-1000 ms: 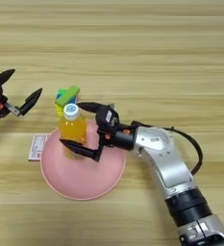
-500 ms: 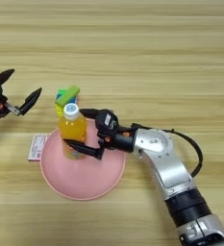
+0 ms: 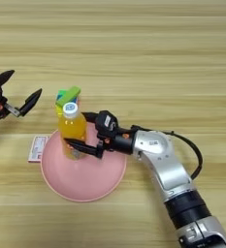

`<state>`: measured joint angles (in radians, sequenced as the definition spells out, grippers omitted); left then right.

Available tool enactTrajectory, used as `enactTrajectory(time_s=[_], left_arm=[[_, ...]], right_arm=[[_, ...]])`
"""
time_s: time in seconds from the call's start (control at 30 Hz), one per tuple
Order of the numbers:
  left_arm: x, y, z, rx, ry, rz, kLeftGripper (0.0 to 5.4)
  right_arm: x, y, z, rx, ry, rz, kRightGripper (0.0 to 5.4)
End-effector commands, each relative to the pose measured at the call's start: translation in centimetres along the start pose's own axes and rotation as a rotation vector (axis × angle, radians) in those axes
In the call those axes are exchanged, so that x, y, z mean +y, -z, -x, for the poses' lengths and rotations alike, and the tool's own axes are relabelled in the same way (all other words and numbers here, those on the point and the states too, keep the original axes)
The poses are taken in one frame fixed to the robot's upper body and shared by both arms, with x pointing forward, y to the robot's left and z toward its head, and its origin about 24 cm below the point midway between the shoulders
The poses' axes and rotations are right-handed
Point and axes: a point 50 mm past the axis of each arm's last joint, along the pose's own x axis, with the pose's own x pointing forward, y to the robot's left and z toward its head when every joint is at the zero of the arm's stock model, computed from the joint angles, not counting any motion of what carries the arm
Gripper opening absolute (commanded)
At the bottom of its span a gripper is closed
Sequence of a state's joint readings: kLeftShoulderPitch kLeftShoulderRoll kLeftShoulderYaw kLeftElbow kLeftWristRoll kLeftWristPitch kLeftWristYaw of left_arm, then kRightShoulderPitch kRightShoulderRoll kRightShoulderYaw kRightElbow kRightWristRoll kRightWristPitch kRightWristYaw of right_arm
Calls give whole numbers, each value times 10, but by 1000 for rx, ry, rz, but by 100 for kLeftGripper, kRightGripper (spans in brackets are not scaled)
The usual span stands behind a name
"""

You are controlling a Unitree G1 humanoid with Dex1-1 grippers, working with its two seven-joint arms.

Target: Move the objects on the table

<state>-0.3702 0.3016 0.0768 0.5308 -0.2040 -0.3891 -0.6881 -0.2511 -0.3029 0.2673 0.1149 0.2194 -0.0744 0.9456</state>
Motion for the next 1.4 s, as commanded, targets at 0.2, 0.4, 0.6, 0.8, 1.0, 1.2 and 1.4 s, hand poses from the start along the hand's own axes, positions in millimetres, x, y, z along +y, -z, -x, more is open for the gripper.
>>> enactTrajectory(time_s=[0.2,0.4,0.6,0.8,1.0,1.2,1.4], left_arm=[[2,0,1,3,-6,0,540],[2,0,1,1,-5,0,540],[1,0,0,1,-1,-1,540],[0,0,0,-1,-2,-1,540],[0,0,-1,-1,-2,-2,540],[1,0,-1,1,-2,-4,540],[2,-1,-1,2,-1,-8,540]], right_arm=[[-7,-22,0,-80,27,46,339],[-16,-39,5,-129,81,78,339],[-35,-53,16,-159,186,115,337],[-65,-64,33,-164,360,131,337],[-86,-67,49,-158,492,138,336],[-99,-62,60,-123,566,141,336],[-107,-49,67,-78,614,118,336]])
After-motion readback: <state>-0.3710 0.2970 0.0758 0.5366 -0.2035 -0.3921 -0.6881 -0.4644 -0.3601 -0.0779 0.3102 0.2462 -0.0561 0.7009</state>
